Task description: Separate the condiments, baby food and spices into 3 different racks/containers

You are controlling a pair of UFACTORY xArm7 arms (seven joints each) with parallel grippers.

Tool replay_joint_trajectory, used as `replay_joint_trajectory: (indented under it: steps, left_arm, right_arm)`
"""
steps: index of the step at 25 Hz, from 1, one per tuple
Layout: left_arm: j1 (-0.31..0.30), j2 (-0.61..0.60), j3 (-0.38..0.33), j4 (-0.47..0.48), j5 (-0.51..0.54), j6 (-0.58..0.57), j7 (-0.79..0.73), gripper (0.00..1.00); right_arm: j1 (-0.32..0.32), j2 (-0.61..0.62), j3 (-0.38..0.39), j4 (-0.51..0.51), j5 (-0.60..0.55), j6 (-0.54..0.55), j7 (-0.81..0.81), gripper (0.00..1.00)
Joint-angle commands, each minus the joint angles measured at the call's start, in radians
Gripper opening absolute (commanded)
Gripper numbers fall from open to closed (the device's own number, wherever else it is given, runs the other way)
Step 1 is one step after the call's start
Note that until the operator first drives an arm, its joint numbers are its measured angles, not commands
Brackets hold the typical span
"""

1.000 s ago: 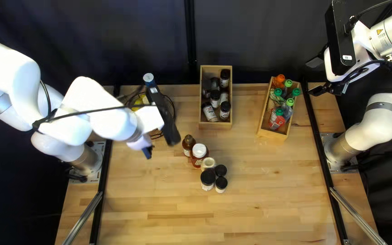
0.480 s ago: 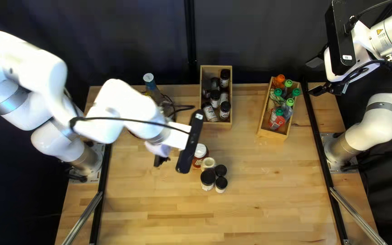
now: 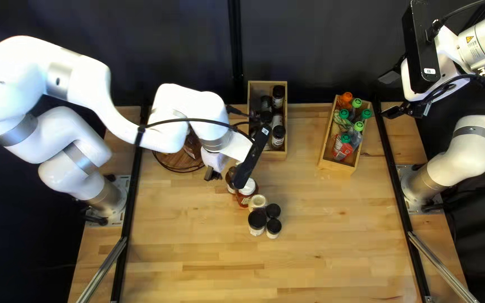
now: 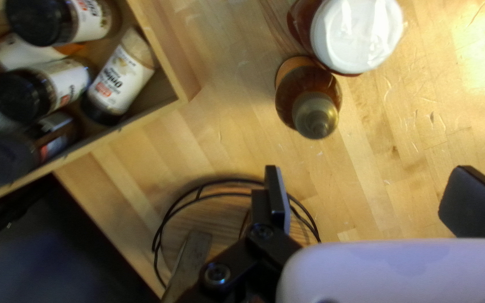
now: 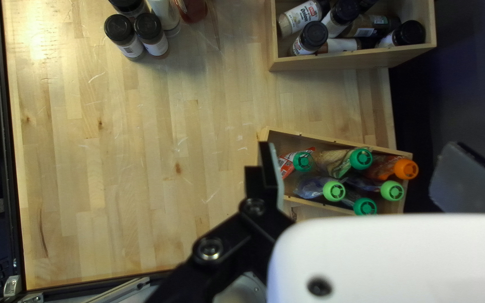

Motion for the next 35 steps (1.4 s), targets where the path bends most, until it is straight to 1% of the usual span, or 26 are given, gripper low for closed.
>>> replay_joint_trajectory:
  steps: [1, 6, 10, 11, 12, 13, 14, 15, 18, 21, 22, 25, 29, 32, 35]
  left_arm:
    - [-0.014, 0.050, 0.020, -0.005, -0.037, -0.042, 0.042, 1.00]
    - [-0.018, 0.113, 0.044, -0.006, -0.088, -0.089, 0.095, 1.00]
    - [-0.018, 0.135, 0.050, -0.024, -0.107, -0.130, 0.110, 1.00]
    - [-0.018, 0.140, 0.051, -0.029, -0.112, -0.137, 0.113, 0.97]
    - [-0.019, 0.144, 0.052, -0.031, -0.117, -0.141, 0.117, 0.82]
    - [-0.019, 0.146, 0.053, -0.031, -0.121, -0.142, 0.120, 0.16]
    - [-0.020, 0.155, 0.054, -0.030, -0.132, -0.144, 0.130, 0.02]
    - [-0.020, 0.159, 0.055, -0.029, -0.136, -0.144, 0.134, 0.00]
    - [-0.020, 0.164, 0.056, -0.027, -0.143, -0.143, 0.142, 0.00]
    - [-0.018, 0.151, 0.054, -0.026, -0.127, -0.133, 0.131, 0.00]
    - [-0.016, 0.135, 0.049, -0.027, -0.108, -0.125, 0.113, 0.00]
    - [0.010, 0.047, 0.016, -0.034, -0.006, -0.070, 0.030, 0.00]
    - [0.075, -0.082, -0.049, -0.048, 0.127, 0.030, -0.075, 0.00]
    - [0.126, -0.154, -0.077, -0.059, 0.195, 0.089, -0.115, 0.00]
    - [0.161, -0.191, -0.089, -0.063, 0.234, 0.124, -0.133, 0.00]
  right_arm:
    - [0.000, 0.000, 0.000, 0.000, 0.000, 0.000, 0.000, 1.00]
    - [0.000, 0.000, 0.000, 0.000, 0.000, 0.000, 0.000, 1.00]
    - [0.000, 0.000, 0.000, 0.000, 0.000, 0.000, 0.000, 1.00]
    - [0.000, 0.000, 0.000, 0.000, 0.000, 0.000, 0.000, 1.00]
    - [0.000, 0.000, 0.000, 0.000, 0.000, 0.000, 0.000, 1.00]
    - [0.000, 0.000, 0.000, 0.000, 0.000, 0.000, 0.000, 1.00]
    - [0.000, 0.000, 0.000, 0.000, 0.000, 0.000, 0.000, 1.00]
    - [0.000, 0.000, 0.000, 0.000, 0.000, 0.000, 0.000, 1.00]
    - [0.000, 0.000, 0.000, 0.000, 0.000, 0.000, 0.000, 1.00]
    - [0.000, 0.000, 0.000, 0.000, 0.000, 0.000, 0.000, 1.00]
    - [0.000, 0.000, 0.000, 0.000, 0.000, 0.000, 0.000, 1.00]
    - [0.000, 0.000, 0.000, 0.000, 0.000, 0.000, 0.000, 1.00]
    - [0.000, 0.000, 0.000, 0.000, 0.000, 0.000, 0.000, 1.00]
    - [0.000, 0.000, 0.000, 0.000, 0.000, 0.000, 0.000, 1.00]
    - [0.000, 0.000, 0.000, 0.000, 0.000, 0.000, 0.000, 1.00]
